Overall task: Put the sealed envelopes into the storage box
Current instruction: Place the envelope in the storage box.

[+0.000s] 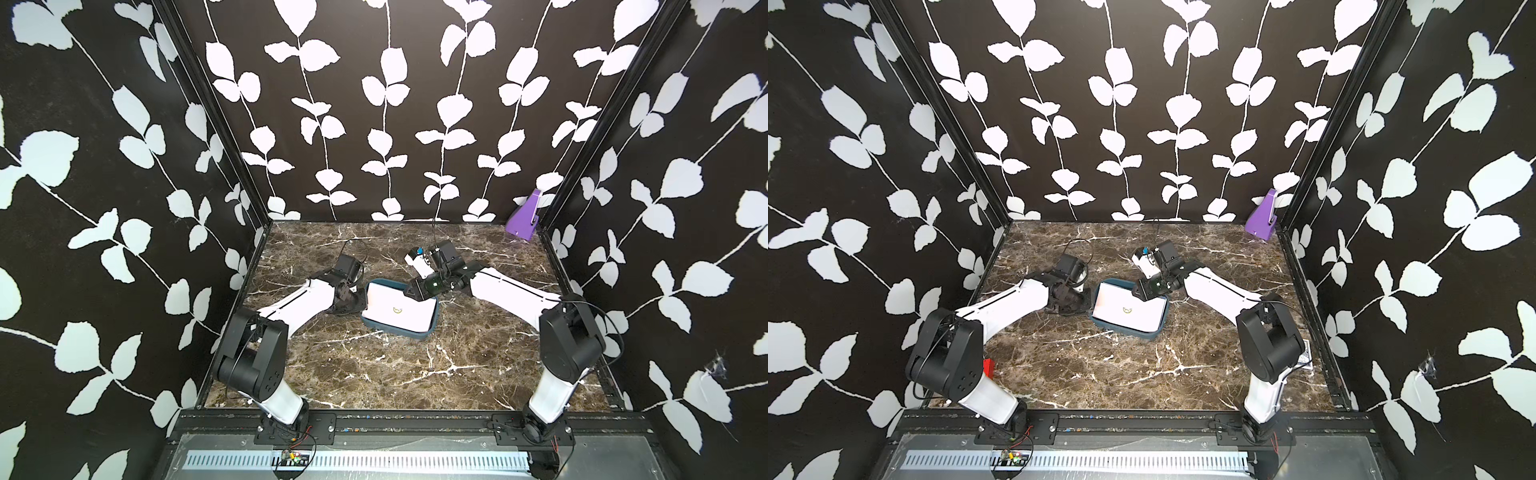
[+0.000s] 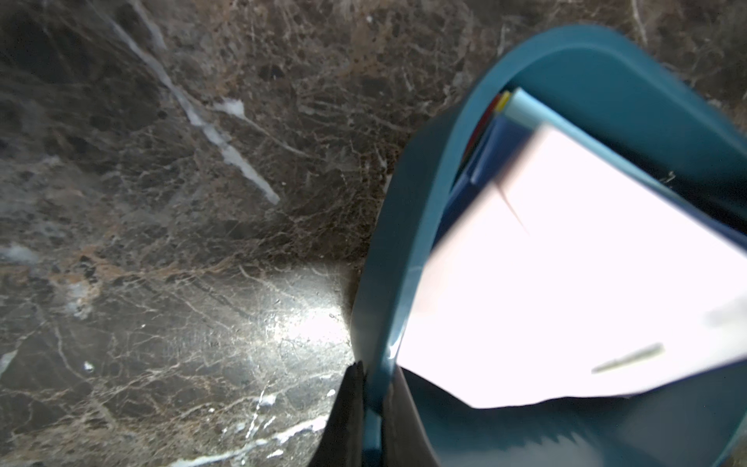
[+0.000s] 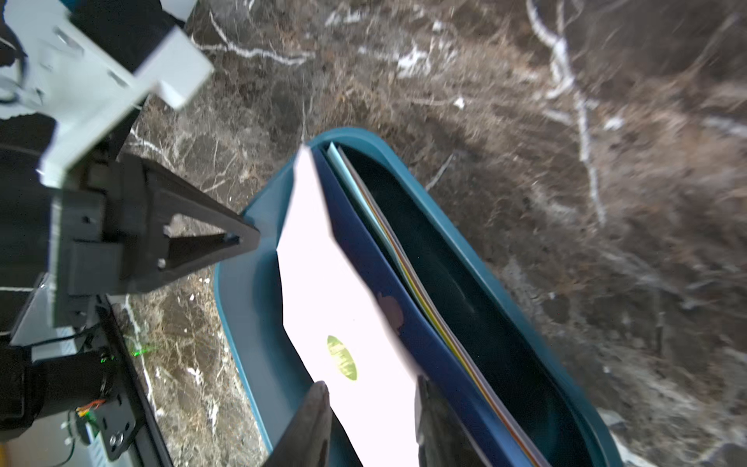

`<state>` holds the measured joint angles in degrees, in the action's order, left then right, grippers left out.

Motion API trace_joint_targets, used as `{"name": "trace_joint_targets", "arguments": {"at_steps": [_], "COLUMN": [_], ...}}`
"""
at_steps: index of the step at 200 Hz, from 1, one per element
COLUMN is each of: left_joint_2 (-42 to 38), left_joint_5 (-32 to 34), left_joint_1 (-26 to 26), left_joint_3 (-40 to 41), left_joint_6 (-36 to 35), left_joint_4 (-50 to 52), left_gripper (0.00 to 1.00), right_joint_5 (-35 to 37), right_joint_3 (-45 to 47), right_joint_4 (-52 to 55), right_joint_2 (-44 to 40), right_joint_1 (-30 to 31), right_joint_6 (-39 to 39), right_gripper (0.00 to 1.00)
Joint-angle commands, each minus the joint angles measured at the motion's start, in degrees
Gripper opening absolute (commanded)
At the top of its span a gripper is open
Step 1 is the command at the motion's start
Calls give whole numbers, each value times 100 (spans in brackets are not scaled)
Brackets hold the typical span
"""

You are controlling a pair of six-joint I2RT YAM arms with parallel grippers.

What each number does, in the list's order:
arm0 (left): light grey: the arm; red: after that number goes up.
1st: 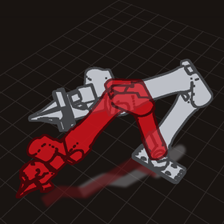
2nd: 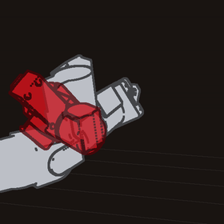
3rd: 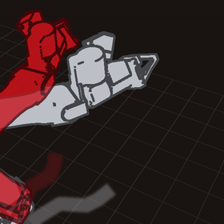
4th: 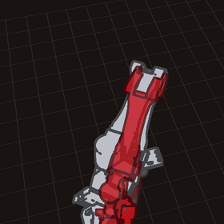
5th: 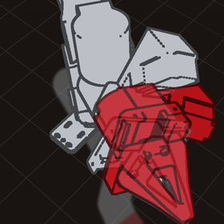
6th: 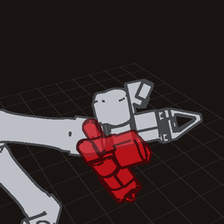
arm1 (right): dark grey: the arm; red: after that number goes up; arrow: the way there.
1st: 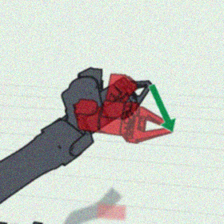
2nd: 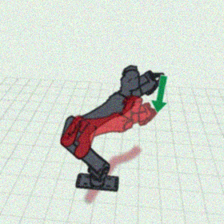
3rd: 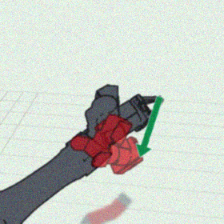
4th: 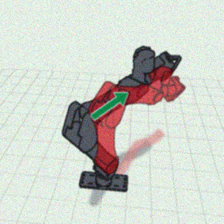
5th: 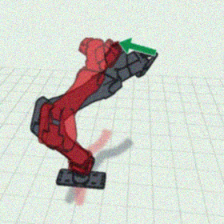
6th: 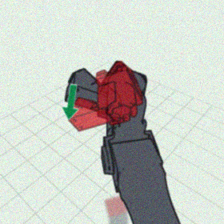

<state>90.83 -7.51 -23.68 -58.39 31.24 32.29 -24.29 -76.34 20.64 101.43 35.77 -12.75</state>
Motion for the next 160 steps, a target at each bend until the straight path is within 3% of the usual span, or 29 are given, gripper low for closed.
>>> {"name": "trace_joint_targets", "arguments": {"at_steps": [1, 17, 27, 82, 115, 160], "left_joint_2": [-241, -225, -207, -249, -270, -436], "left_joint_5": [282, 273, 267, 412, 478, 713], "left_joint_1": [28, 24, 30, 22, 24, 29], "left_joint_3": [131, 174, 211, 293, 267, 291], "left_joint_6": [360, 529, 630, 936, 967, 1068], "left_joint_4": [-140, -245, -305, -479, -436, -419], "left_gripper": [7, 7, 7, 6, 6, 5], "right_joint_5": [746, 1064, 912, 1054, 1309, 1158], "right_joint_3": [-285, -137, -42, -173, -609, -553], "right_joint_4": [-71, -437, -808, -2171, -1755, -1100], "right_joint_2": [-134, -115, -6, 1153, 1739, 1656], "right_joint_1": [308, 524, 594, 869, 958, 993], "right_joint_6": [-246, -480, -740, -1906, -2000, -1894], "right_gripper": [38, 38, 37, 19, 11, 9]}}
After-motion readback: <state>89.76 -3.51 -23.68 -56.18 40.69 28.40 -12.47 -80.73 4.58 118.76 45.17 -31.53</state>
